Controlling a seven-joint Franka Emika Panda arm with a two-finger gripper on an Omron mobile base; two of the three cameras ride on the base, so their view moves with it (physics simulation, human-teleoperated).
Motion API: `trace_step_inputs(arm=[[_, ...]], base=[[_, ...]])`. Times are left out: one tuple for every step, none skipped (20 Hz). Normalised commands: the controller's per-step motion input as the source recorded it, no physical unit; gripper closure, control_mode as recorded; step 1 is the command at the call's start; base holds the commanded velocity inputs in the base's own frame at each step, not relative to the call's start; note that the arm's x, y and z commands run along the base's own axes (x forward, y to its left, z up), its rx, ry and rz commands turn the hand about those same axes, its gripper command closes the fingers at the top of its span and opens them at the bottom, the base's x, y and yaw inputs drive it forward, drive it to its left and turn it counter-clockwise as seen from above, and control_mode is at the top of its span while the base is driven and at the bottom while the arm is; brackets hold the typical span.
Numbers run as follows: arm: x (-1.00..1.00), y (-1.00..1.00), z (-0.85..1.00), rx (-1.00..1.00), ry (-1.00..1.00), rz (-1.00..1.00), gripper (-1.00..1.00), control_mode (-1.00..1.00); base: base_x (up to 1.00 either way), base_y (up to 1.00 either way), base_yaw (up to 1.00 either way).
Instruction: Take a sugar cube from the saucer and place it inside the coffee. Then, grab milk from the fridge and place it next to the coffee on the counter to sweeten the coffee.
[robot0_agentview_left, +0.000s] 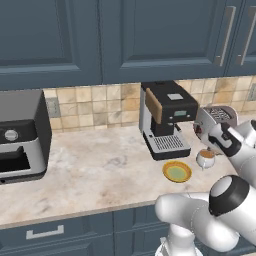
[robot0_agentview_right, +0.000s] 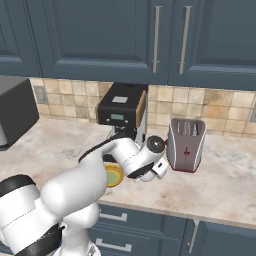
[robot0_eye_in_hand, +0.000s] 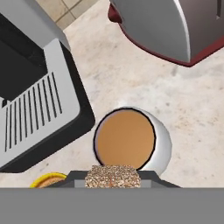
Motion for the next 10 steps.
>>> trace_step_inputs(arm=[[0.0, 0.01, -0.18, 0.0, -0.01, 0.0, 1.0, -1.0], [0.02, 0.0, -0.16, 0.0, -0.01, 0.0, 1.0, -1.0], [0.04, 0.0, -0.16, 0.0, -0.01, 0.0, 1.0, -1.0], [0.07, 0.0, -0.15, 0.0, -0.01, 0.0, 1.0, -1.0], [0.09, 0.0, -0.13, 0.0, 0.0, 0.0, 1.0, -1.0], [0.13, 0.0, -0.11, 0.0, 0.0, 0.0, 1.0, -1.0], [0.18, 0.0, -0.1, 0.0, 0.0, 0.0, 1.0, -1.0], [0.2, 0.0, -0.09, 0.0, 0.0, 0.0, 1.0, -1.0], [0.21, 0.0, -0.07, 0.0, 0.0, 0.0, 1.0, -1.0], [0.23, 0.0, -0.04, 0.0, 0.0, -0.01, 1.0, -1.0]], base=[[0.0, 0.0, 0.0], [0.0, 0.0, 0.0], [0.0, 0.0, 0.0], [0.0, 0.0, 0.0], [0.0, 0.0, 0.0], [0.0, 0.0, 0.0], [0.0, 0.0, 0.0], [0.0, 0.0, 0.0], [0.0, 0.0, 0.0], [0.0, 0.0, 0.0]])
